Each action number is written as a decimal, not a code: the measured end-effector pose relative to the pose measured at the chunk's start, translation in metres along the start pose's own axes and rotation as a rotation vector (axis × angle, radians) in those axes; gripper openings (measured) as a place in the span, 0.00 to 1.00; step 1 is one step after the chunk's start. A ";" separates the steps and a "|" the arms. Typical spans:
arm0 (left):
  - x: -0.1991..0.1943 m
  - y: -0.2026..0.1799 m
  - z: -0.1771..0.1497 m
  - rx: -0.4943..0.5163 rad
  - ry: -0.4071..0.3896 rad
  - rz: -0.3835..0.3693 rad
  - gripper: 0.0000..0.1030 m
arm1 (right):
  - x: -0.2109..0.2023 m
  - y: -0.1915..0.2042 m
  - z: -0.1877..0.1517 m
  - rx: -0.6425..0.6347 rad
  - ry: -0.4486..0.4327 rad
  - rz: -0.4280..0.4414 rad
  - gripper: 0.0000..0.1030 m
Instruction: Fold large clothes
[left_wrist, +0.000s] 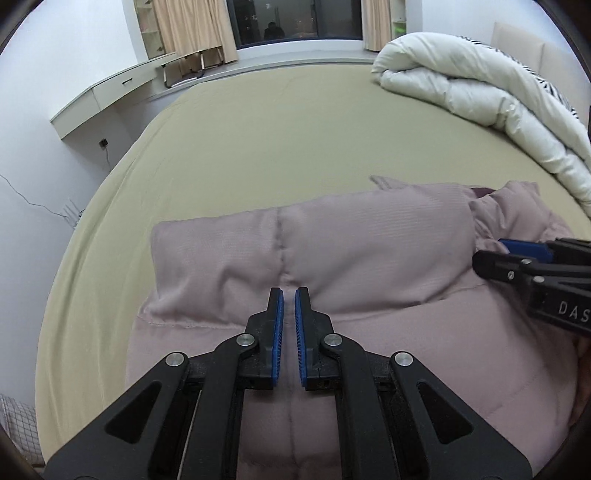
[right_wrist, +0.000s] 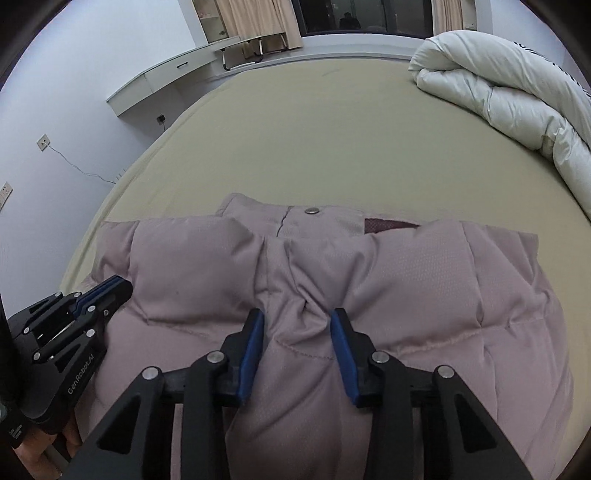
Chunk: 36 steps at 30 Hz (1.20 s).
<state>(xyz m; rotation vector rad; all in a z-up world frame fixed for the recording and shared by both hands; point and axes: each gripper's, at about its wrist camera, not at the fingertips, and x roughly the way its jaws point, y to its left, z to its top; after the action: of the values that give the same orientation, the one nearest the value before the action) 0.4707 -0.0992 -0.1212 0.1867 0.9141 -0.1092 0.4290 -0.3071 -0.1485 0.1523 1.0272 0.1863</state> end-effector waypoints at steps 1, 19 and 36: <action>0.005 0.002 0.001 -0.010 0.003 -0.002 0.06 | 0.005 0.001 0.003 -0.006 0.000 -0.005 0.40; 0.096 0.022 0.001 -0.045 0.028 0.029 0.06 | 0.075 0.004 0.022 -0.031 -0.012 -0.034 0.41; 0.098 0.025 -0.014 -0.038 0.021 0.039 0.05 | 0.036 -0.002 0.018 0.023 -0.075 0.018 0.44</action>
<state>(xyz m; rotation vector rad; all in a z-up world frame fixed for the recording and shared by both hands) 0.5239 -0.0737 -0.2045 0.1704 0.9320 -0.0535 0.4626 -0.3011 -0.1703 0.1886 0.9538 0.1836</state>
